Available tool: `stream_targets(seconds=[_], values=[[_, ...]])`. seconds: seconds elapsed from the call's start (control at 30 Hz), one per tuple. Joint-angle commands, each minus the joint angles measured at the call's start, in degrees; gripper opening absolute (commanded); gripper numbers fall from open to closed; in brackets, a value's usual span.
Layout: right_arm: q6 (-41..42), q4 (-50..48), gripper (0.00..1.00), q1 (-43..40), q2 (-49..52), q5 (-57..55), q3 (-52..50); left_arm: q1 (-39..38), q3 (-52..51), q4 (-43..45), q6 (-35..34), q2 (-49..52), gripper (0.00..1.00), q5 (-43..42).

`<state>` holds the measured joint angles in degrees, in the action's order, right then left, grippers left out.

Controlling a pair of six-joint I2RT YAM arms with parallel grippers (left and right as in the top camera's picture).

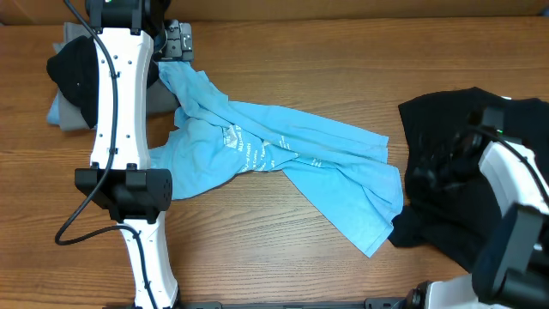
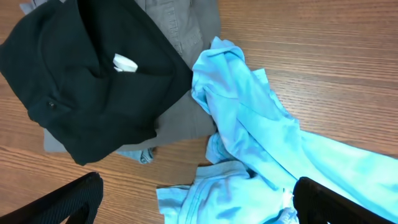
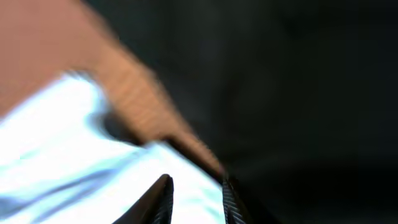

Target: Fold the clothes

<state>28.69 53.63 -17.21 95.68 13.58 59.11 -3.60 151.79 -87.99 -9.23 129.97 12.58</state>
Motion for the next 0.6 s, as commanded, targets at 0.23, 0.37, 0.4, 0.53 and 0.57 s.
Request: stream_targets(seconds=[0.23, 0.37, 0.4, 0.53, 0.57], values=[[11.34, -3.32, 0.28, -3.74, 3.56, -14.99, -9.22, 0.68, 1.07, 0.72, 0.46, -2.08, 1.0, -0.61], [14.67, -2.38, 0.25, -15.02, 3.54, -25.31, -6.91, 0.68, 1.07, 0.61, 0.5, -2.08, 1.0, -0.59], [14.62, -2.6, 0.24, -18.49, 3.54, -25.77, -5.57, 0.68, 1.07, 0.61, 0.5, -2.08, 1.0, -0.59], [13.84, -2.71, 0.24, -29.49, 3.54, -23.8, 1.25, 0.68, 1.07, 0.66, 0.76, -2.08, 1.0, -0.59], [12.9, -2.49, 0.24, -31.63, 3.54, -23.61, 3.15, 0.68, 1.07, 0.63, 1.18, -2.08, 1.0, -0.61]])
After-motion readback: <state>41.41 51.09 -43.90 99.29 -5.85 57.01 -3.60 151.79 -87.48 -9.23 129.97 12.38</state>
